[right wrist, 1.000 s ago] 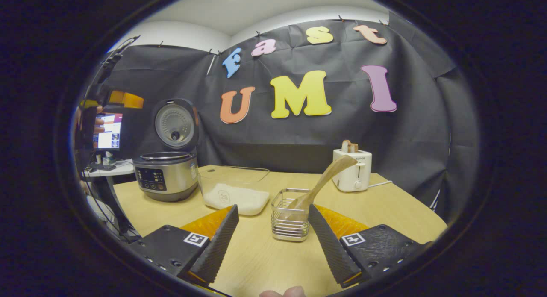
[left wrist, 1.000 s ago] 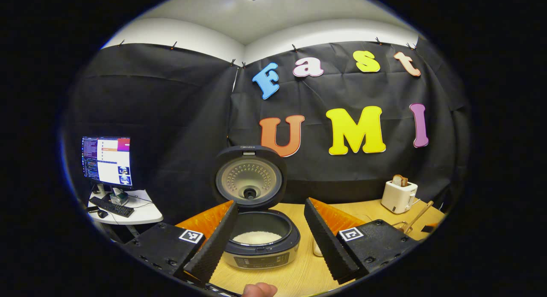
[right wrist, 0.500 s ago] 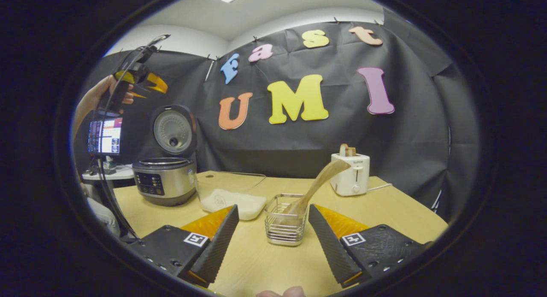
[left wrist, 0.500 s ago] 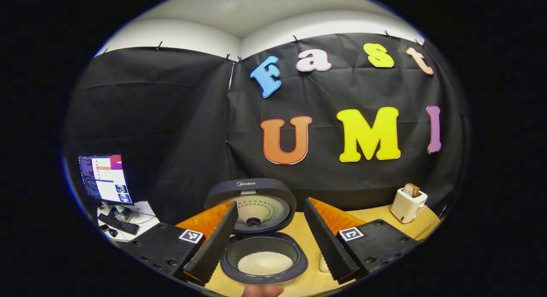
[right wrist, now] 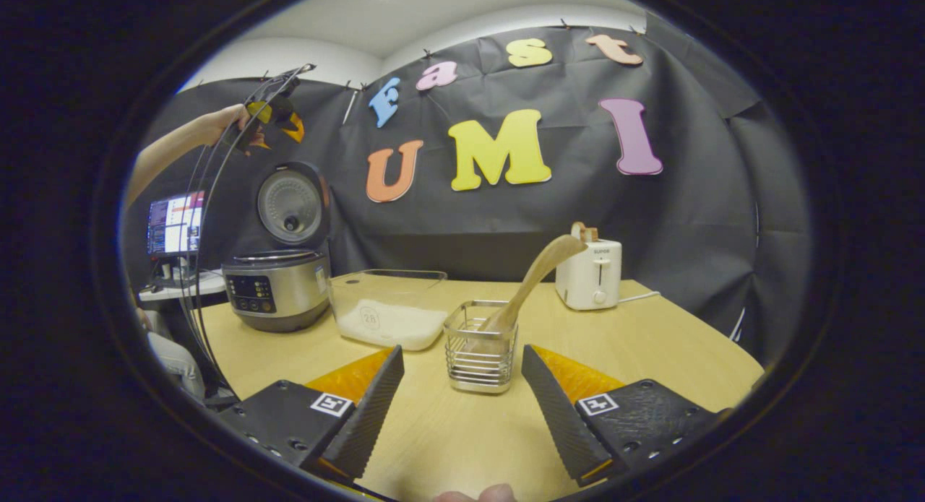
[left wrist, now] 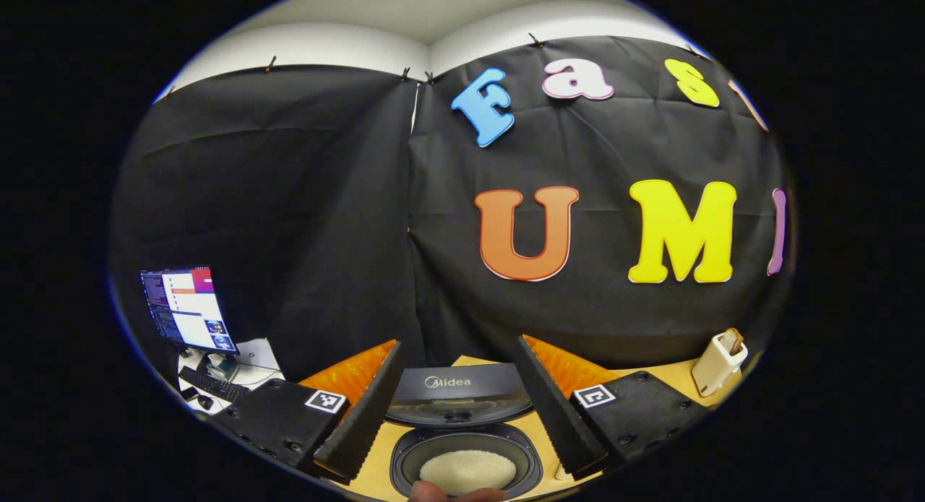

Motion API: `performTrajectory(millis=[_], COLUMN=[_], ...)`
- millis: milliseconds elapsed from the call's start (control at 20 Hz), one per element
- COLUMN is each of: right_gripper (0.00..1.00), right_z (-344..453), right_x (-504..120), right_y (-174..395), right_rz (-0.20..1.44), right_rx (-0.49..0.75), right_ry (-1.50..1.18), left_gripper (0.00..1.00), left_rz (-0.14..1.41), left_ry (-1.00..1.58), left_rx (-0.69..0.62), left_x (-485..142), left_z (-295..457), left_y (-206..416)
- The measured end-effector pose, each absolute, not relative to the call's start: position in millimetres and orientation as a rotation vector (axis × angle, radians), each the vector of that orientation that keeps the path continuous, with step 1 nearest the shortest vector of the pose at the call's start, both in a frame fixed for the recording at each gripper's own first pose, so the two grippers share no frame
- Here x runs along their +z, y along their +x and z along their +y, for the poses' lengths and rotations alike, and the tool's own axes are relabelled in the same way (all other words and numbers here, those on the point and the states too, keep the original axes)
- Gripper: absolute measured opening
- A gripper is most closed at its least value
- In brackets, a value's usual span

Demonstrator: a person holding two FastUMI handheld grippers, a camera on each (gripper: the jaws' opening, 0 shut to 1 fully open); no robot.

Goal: Close the left gripper, press the button to open the rice cooker; take a wooden spoon from the chopstick holder with the right hand, scoop a spoonful of rice and pour it into the rice cooker, then put the wooden spoon back into the chopstick holder.

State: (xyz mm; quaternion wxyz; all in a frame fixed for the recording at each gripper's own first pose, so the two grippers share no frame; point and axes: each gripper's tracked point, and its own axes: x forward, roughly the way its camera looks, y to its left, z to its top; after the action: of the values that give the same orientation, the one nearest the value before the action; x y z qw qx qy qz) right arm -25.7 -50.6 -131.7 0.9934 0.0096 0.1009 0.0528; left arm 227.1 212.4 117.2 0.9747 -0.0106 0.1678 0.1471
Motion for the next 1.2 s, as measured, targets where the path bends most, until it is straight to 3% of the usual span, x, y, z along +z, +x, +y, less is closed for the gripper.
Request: performTrajectory(millis=[450,550,600,950,1050,1100,1200], right_gripper=[0.91,0.96,0.92,0.91,0.96,0.91,0.92], right_z=[-58,-55,-53,-46,-42,-41,-37], right_x=[-138,-137,-138,-128,-125,-124,-122], right_y=[-23,-24,-24,-28,-32,-34,-38], right_rz=[0.228,0.22,0.222,0.201,0.192,0.189,0.187], right_rx=[0.068,0.073,0.076,0.09,0.098,0.102,0.112], right_ry=[0.05,0.038,0.033,0.011,0.006,0.004,0.004], left_gripper=[0.99,0.99,0.99,0.99,0.98,0.99,0.99], left_rz=[0.447,0.445,0.446,0.455,0.465,0.473,0.487], left_ry=[-0.048,-0.037,-0.033,-0.021,-0.037,-0.04,-0.041], left_rx=[0.316,0.316,0.313,0.292,0.291,0.287,0.272], left_x=[85,83,82,74,68,64,55], left_z=[229,229,227,212,205,201,192], left_y=[255,254,252,219,203,193,175])
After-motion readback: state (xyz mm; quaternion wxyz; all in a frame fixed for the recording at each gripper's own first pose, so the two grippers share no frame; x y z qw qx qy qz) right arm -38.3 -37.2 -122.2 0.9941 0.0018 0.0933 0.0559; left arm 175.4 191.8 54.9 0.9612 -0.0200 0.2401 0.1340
